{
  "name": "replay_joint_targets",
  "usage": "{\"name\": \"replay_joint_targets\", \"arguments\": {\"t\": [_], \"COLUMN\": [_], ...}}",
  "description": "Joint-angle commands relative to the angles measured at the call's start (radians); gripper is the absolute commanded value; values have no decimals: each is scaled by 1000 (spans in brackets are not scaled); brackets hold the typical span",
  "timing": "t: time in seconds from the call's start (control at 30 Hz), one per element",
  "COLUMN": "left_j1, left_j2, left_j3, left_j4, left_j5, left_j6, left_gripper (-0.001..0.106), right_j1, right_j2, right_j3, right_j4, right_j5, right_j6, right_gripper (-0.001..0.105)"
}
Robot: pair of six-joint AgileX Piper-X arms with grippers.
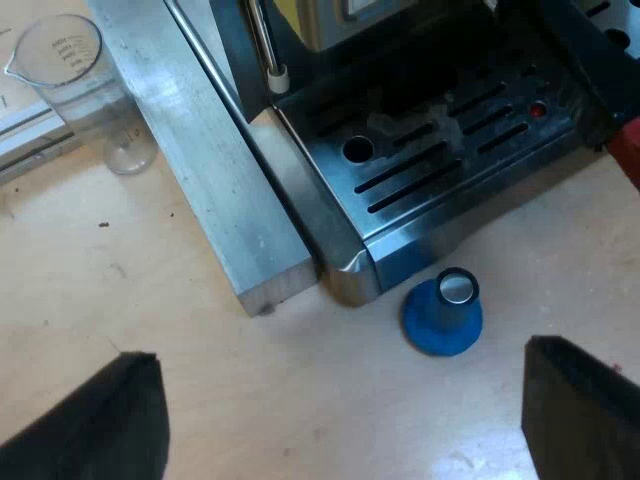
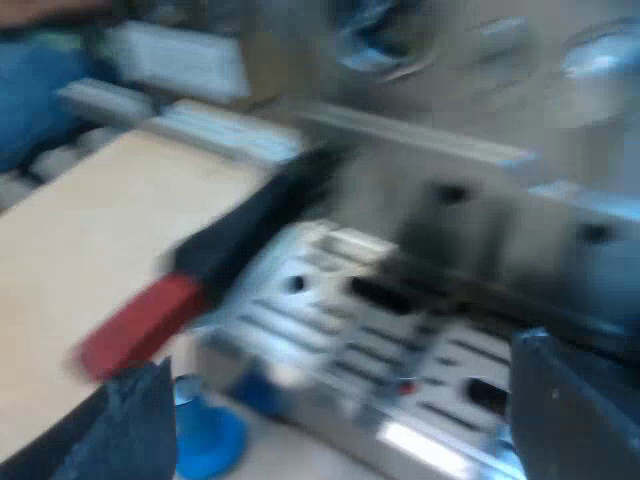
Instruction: Put the handle in the coffee machine
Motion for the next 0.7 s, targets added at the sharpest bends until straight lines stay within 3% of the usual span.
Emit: {"name": "replay_joint_targets", "arguments": {"t": [0.03, 0.37, 0.7], "left_j1": [0, 0, 0], "left_j2": [-19, -39, -39], "left_j3": [-3, -11, -21], "left_j4": [0, -36, -108], "left_j5": [4, -27, -49], "left_j6": [-81, -100, -101], "left_gripper": [75, 75, 74], "right_j1": [-89, -391, -727], "right_j2": [-2, -9, -75], "right_j3": [-47, -180, -185], "right_j4": [84, 292, 421], "right_j5": [0, -36, -74], "right_j6": [-12, -9, -16], "right_gripper": [70, 70, 70]}}
